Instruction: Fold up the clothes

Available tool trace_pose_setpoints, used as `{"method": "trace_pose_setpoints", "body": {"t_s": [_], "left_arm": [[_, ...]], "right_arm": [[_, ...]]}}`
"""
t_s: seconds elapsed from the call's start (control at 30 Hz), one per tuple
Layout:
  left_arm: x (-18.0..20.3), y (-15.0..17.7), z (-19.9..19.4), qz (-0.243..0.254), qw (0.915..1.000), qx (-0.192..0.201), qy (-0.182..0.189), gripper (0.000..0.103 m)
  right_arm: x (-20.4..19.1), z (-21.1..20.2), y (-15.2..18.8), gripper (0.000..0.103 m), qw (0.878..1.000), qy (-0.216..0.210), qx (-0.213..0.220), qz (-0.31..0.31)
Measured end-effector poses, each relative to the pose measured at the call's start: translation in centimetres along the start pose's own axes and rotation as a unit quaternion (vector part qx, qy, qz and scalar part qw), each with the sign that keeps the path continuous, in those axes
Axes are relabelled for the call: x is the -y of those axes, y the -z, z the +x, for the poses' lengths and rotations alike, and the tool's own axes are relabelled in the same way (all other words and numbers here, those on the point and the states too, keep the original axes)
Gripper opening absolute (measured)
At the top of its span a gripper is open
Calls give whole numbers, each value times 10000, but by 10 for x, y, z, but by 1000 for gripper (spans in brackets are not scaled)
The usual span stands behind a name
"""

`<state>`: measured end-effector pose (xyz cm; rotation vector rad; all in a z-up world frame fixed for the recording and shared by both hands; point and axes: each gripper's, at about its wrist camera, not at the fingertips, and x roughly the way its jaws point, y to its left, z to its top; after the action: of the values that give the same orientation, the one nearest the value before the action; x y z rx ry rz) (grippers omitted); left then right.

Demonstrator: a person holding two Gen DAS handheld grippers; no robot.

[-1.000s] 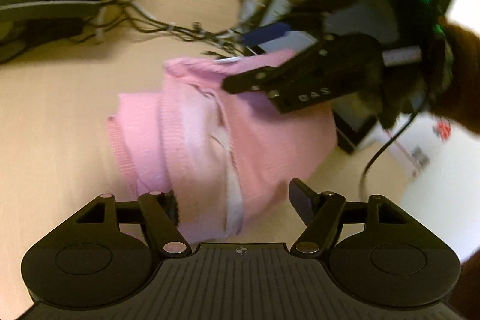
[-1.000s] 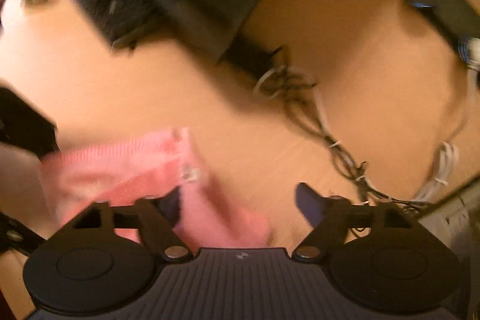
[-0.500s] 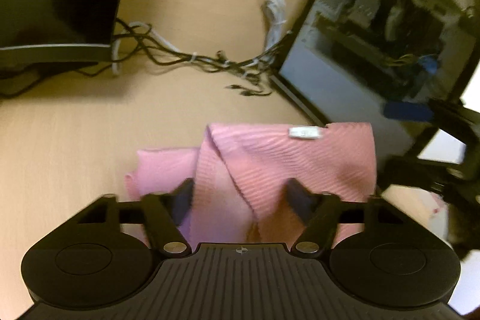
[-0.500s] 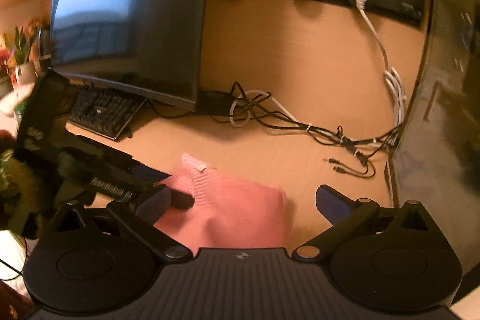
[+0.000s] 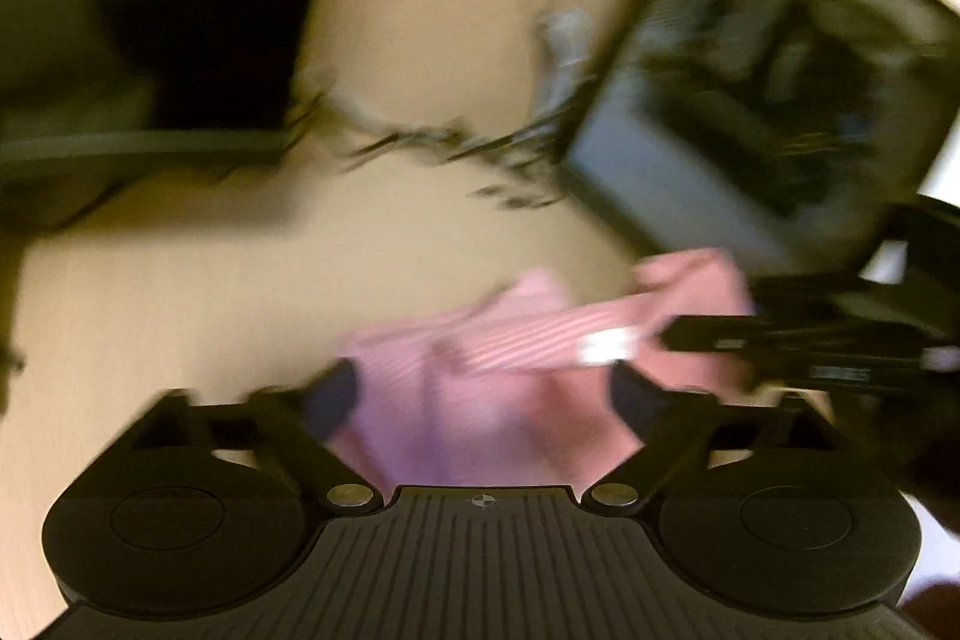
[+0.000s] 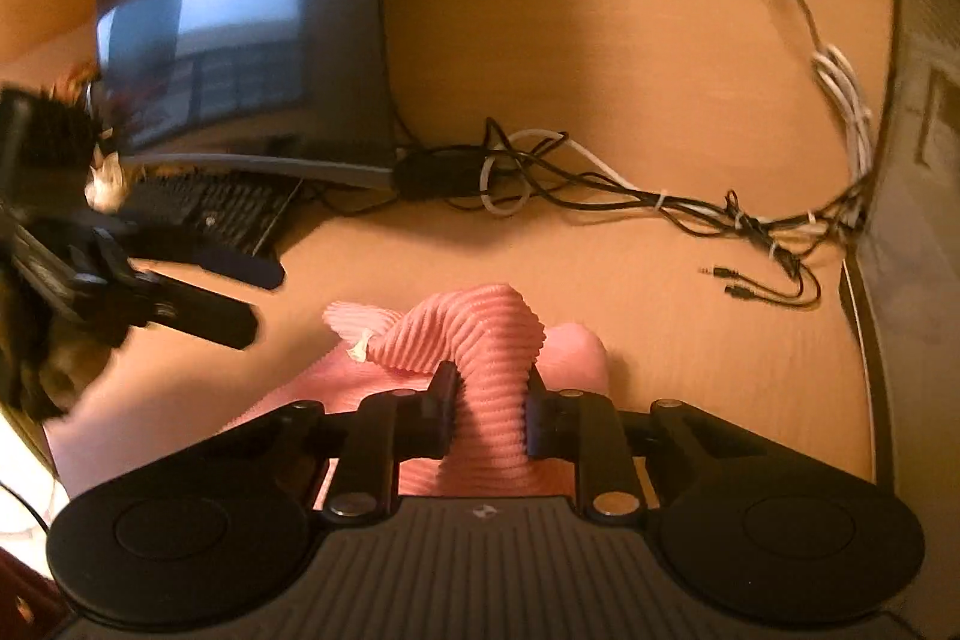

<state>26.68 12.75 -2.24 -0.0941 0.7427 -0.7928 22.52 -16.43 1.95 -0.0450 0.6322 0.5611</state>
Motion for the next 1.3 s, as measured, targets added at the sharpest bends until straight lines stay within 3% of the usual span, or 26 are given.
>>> {"method": "trace_pose_setpoints", "body": {"t_s": [0.1, 0.2, 0.4, 0.47, 0.57, 0.67, 0.73, 0.83, 0.97, 1.03, 1.1, 1.23, 1.3], "left_arm": [[10, -5, 0, 525, 9986, -91, -40, 101], [18, -7, 11, 960, 9951, -211, -113, 101], [28, -15, 33, 1702, 9847, -365, -109, 101], [31, -17, 41, 1947, 9799, -416, -107, 102], [34, -20, 51, 2234, 9734, -493, -100, 102], [26, -15, 55, 1913, 9798, -583, -53, 102], [20, -11, 57, 1699, 9834, -643, -21, 102], [12, -6, 61, 1375, 9878, -732, 26, 103], [1, 1, 66, 941, 9919, -849, 88, 103], [-5, 5, 69, 723, 9932, -907, 120, 103], [-10, 9, 72, 505, 9939, -965, 151, 103], [-7, 21, 69, 135, 9942, -1036, 252, 103], [14, 35, 60, -56, 9938, -1011, 470, 103]], "right_arm": [[-3, 6, -18, 19, 9994, -278, 115, -157], [2, 36, -34, 22, 9995, -263, 8, -165], [22, 121, -19, 33, 9956, 430, -817, -130], [21, 123, -21, 36, 9951, 518, -843, -77], [22, 106, -26, 56, 9946, 752, -721, 16], [27, 63, -26, 70, 9948, 812, -376, 480], [31, 31, -23, 86, 9929, 794, -146, 876], [33, 5, 0, 91, 9816, 468, -153, 1847], [42, 11, 41, 89, 9444, -105, -299, 3271], [51, 20, 53, 65, 9268, -180, -340, 3737], [57, 29, 58, 61, 9219, -44, -411, 3853], [40, 29, 32, 61, 9693, 707, -277, 2338], [28, 27, 17, 68, 9834, 1077, -161, 1449]]}}
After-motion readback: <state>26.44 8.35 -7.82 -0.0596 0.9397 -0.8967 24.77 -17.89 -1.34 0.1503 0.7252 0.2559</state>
